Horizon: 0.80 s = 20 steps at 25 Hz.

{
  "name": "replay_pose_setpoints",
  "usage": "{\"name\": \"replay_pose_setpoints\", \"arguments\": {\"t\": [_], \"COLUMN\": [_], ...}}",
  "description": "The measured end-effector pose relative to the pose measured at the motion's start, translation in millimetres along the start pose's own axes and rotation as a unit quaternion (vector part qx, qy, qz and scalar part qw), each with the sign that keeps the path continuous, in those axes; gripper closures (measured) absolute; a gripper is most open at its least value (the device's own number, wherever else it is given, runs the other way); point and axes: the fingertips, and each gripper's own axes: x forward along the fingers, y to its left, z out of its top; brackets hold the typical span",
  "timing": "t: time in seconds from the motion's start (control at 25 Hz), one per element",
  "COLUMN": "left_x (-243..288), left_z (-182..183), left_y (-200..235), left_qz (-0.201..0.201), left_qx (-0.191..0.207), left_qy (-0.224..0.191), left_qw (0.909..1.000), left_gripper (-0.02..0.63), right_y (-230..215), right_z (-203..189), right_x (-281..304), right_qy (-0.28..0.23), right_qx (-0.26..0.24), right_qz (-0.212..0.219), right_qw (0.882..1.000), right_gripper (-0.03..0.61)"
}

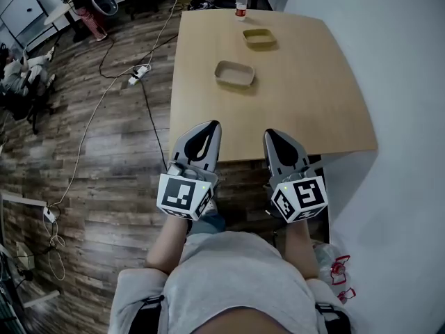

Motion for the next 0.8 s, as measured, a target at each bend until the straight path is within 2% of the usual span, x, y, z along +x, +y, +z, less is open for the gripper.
{"name": "replay_pose_setpoints", "arguments": {"t": [0.8], "left_x": [59.7], "left_z": [-15.2], "left_y": [77.5], "left_qz": [-0.077], "left_qx": [-0.011], "left_qy": [0.001], "left_qw": [0.9970], "left_gripper": [0.598], "right_y": [-9.0], "right_z": [-8.5], "right_x": [82.8], "right_qy": [-0.001], "right_qx": [0.010], "right_qz": [-0.078], "right_qw": [0.997], "right_gripper": [0.568]}}
